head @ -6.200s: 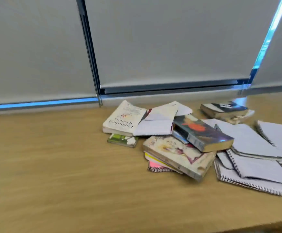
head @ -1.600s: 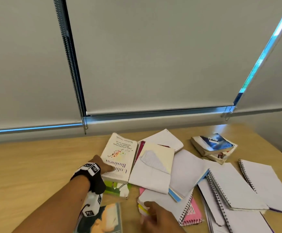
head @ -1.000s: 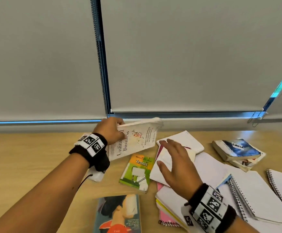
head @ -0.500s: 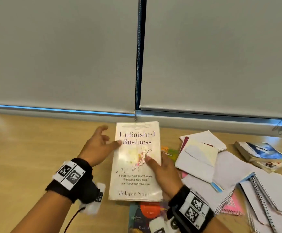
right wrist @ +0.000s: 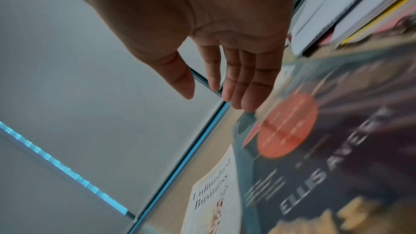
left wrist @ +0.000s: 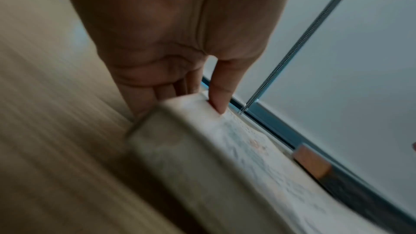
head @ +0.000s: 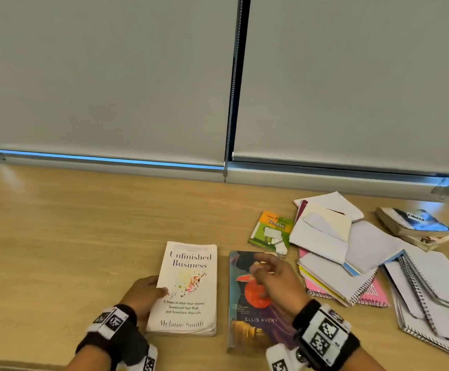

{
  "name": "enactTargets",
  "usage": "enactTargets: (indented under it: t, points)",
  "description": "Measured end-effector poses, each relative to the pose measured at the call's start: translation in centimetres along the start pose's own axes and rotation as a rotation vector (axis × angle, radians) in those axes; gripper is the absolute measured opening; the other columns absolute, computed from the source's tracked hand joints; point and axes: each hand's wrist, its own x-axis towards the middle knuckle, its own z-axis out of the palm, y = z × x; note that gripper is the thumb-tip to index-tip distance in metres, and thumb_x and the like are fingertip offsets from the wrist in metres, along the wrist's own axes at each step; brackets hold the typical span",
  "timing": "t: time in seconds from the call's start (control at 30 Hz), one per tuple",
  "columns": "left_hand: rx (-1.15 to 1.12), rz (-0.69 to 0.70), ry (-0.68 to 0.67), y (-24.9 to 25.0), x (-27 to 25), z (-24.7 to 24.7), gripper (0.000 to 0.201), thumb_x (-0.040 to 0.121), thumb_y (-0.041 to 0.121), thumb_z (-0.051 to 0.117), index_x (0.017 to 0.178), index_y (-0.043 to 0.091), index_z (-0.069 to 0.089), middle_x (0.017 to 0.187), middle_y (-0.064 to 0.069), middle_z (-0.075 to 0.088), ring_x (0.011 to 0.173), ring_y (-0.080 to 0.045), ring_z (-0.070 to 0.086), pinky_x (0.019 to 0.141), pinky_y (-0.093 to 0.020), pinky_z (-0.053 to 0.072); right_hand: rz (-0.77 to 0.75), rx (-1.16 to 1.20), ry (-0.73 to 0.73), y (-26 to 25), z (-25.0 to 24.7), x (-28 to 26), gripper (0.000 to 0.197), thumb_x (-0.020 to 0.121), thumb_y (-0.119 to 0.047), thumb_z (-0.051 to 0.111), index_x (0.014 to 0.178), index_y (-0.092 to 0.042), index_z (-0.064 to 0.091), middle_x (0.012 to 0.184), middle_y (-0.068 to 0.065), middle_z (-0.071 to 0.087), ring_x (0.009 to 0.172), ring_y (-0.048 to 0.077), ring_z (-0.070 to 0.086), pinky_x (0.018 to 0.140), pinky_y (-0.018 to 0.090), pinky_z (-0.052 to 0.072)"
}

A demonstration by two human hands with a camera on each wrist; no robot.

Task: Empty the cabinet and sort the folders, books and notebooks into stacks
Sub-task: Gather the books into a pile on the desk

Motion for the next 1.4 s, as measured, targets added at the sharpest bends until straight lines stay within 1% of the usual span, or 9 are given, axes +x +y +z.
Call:
enactTargets:
  t: [0.17,0.3,0.4,0.53,0.63,0.83,1.1,1.27,1.4]
  points:
    - [0.549,0.046,0.183,-0.3,0.4,1.5,0.049,0.085,0.028,0.067,0.131,0.016,0.055,0.131,-0.011,0.057,0.114,-0.029,0.056,0.100,-0.039,0.045,0.024,-0.083,0.188,1.3,-3.8,-1.9,0.035,0.093,-0.013,0.060,0.126,-0.017,0.051,0.118,0.004,0.055,0.079,0.005,0.058,0.058,0.012,0.045]
    - [0.638,0.193,0.263,1.5,-2.1,4.1,0.055,0.087,0.038,0.063,0.138,0.025,0.048,0.137,-0.008,0.047,0.126,-0.028,0.042,0.104,-0.034,0.038,0.167,-0.134,0.207,4.3,-5.2,-2.0,0.051,0.091,-0.019,0.062,0.138,-0.015,0.043,0.139,0.015,0.048,0.126,0.025,0.048,0.096,0.031,0.041]
    - [0.348,0.251,-0.041,2.9,-4.2,8.1,0.037,0.090,0.026,0.063,0.125,0.020,0.056,0.111,0.001,0.063,0.104,-0.017,0.059,0.089,-0.026,0.043,0.311,-0.049,0.112,5.8,-4.9,-1.6,0.058,0.090,-0.022,0.063,0.142,-0.012,0.038,0.128,0.016,0.057,0.108,0.025,0.060,0.077,0.030,0.048]
    - [0.375,0.241,-0.267,3.2,-5.3,13.2,0.051,0.091,0.030,0.059,0.136,0.021,0.037,0.129,0.004,0.055,0.113,-0.016,0.055,0.095,-0.026,0.046,0.363,0.045,0.068,6.3,-4.0,-0.8,0.062,0.087,-0.029,0.067,0.139,-0.011,0.039,0.110,0.010,0.066,0.094,0.022,0.065,0.071,0.029,0.051]
    - [0.335,0.162,-0.253,2.5,-4.6,14.7,0.074,0.087,0.025,0.055,0.150,0.016,0.017,0.141,0.002,0.044,0.121,-0.020,0.051,0.091,-0.023,0.046,0.351,0.036,0.024,6.4,-3.6,-0.2,0.063,0.083,-0.038,0.071,0.134,-0.009,0.048,0.112,0.008,0.069,0.094,0.021,0.069,0.071,0.030,0.055]
    - [0.245,0.182,-0.160,1.8,-3.7,15.7,0.042,0.084,0.006,0.049,0.125,0.017,0.048,0.113,-0.002,0.063,0.098,-0.016,0.061,0.076,-0.023,0.052,0.298,0.055,0.023,6.7,-3.2,-0.2,0.016,0.091,-0.007,0.058,0.106,-0.008,0.066,0.089,0.009,0.075,0.079,0.024,0.071,0.066,0.030,0.054]
    - [0.343,0.204,-0.076,2.0,-5.1,17.5,0.076,0.069,0.021,0.049,0.142,0.018,0.031,0.130,-0.005,0.049,0.118,-0.025,0.052,0.097,-0.032,0.047,0.253,0.156,0.069,7.4,-4.3,0.2,0.024,0.085,0.006,0.058,0.102,-0.008,0.065,0.089,0.015,0.075,0.079,0.032,0.071,0.064,0.036,0.057]
    - [0.253,0.312,0.073,2.5,-5.3,16.1,0.068,0.067,0.017,0.053,0.133,0.025,0.036,0.118,0.004,0.058,0.108,-0.018,0.058,0.093,-0.036,0.051,0.049,0.153,0.054,5.0,-2.8,0.3,0.035,0.084,0.007,0.061,0.112,-0.012,0.064,0.097,0.008,0.075,0.092,0.030,0.070,0.086,0.047,0.056]
    - [0.208,0.333,0.094,3.0,-5.3,13.9,0.074,0.062,0.025,0.052,0.135,0.026,0.039,0.119,0.002,0.056,0.115,-0.021,0.055,0.098,-0.041,0.048,0.000,0.182,0.006,2.8,-1.2,0.2,0.039,0.084,0.007,0.062,0.117,-0.014,0.060,0.099,0.006,0.073,0.089,0.024,0.070,0.071,0.034,0.057]
